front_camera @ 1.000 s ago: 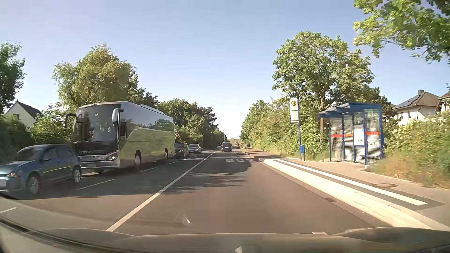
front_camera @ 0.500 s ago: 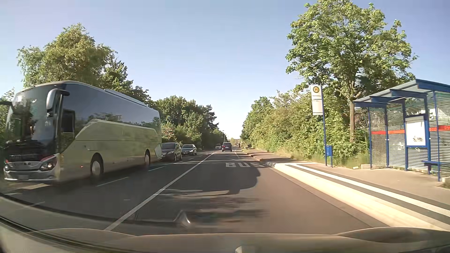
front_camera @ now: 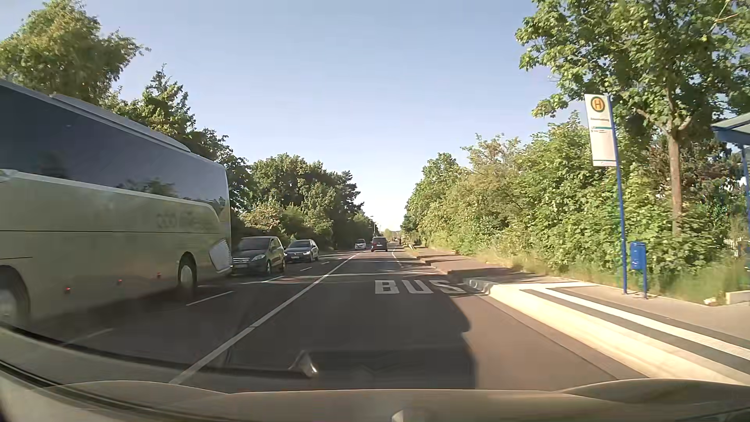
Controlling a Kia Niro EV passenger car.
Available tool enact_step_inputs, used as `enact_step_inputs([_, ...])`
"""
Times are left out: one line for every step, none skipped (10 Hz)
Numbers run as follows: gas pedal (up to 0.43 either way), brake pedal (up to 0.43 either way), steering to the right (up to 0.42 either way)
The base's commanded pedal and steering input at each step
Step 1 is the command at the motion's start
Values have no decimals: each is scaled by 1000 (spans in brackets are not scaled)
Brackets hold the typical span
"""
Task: Follow the waypoints while adhering to traffic rules and regulations
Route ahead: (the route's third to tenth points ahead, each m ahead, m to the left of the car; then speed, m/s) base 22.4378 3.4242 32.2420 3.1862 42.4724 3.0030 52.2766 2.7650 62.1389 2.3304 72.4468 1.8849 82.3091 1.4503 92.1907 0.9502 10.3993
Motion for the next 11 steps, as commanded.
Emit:
enact_step_inputs([87, 0, -1])
enact_step_inputs([87, 0, -1])
enact_step_inputs([87, 0, -1])
enact_step_inputs([87, 0, -1])
enact_step_inputs([67, 0, -1])
enact_step_inputs([67, 0, -1])
enact_step_inputs([67, 0, -1])
enact_step_inputs([67, 0, -1])
enact_step_inputs([67, 0, -1])
enact_step_inputs([67, 0, -1])
enact_step_inputs([67, 0, -1])
